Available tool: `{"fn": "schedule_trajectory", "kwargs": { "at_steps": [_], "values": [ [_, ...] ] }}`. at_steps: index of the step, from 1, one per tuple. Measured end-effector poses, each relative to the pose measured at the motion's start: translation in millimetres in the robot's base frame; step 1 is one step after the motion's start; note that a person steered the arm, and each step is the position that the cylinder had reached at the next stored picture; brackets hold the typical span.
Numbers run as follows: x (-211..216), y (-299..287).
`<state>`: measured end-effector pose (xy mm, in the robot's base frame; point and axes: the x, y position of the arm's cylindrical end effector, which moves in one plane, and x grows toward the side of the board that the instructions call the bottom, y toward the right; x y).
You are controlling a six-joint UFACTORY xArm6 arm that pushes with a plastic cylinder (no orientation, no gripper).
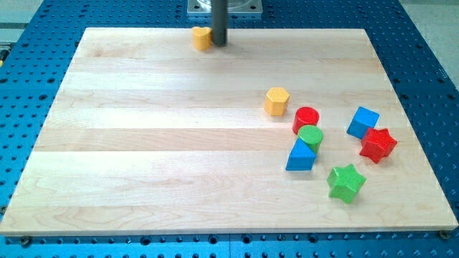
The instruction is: Move the hexagon close to the heart
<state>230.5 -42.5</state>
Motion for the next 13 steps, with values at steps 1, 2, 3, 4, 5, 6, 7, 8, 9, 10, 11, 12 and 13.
{"fn": "schedule_trajectory", "kwargs": {
  "at_steps": [1, 2, 3, 4, 5, 6, 7, 8, 9, 10, 11, 12, 13],
  "values": [
    [3.3, -70.8],
    [3.2, -129.0],
    [3.2, -155.8],
    [18.3, -102.0],
    [34.4, 37.3],
    [55.6, 119.3],
    [93.0, 178.5],
    [127.7, 231.1],
    [170.3, 245.7],
    [185.4, 186.5],
    [170.1, 120.1],
    [136.9, 71.1],
    [169.2, 124.1]
  ]
}}
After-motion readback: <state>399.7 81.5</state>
